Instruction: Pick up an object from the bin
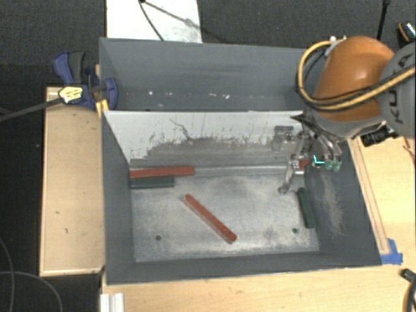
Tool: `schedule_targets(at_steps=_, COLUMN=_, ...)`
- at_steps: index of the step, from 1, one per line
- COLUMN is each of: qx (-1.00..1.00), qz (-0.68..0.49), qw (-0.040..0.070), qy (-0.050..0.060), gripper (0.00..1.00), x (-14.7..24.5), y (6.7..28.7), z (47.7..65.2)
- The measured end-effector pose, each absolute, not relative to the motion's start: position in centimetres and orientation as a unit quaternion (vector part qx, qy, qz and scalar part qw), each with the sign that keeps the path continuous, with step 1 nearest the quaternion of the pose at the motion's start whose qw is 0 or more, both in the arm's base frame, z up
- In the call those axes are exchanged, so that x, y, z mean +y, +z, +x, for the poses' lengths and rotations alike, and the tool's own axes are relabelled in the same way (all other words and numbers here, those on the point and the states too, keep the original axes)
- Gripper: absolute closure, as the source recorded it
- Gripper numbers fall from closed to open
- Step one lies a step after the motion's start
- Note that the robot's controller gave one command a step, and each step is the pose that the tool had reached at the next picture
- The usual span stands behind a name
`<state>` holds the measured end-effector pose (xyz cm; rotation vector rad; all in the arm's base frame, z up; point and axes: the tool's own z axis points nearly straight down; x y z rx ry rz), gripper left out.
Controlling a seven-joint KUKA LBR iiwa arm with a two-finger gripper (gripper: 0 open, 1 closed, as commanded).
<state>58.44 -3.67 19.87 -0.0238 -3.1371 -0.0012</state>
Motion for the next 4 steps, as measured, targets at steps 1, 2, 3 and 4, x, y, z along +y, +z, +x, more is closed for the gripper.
schedule_targets(at_steps=1, qx=-1.0, qz=-0.018, qw=0.001, qy=-0.002, gripper=0.0, x=3.1, y=14.8, z=58.6)
schedule_targets(at_steps=2, qx=-1.0, qz=-0.01, qw=0.002, qy=-0.001, gripper=0.0, x=8.8, y=6.8, z=48.6)
schedule_targets(at_steps=3, qx=-1.0, qz=-0.012, qw=-0.001, qy=0.0, gripper=1.0, x=8.5, y=7.0, z=48.9)
schedule_targets(at_steps=4, qx=-1.0, qz=-0.008, qw=-0.005, qy=-0.001, gripper=1.0, x=9.8, y=25.5, z=48.0)
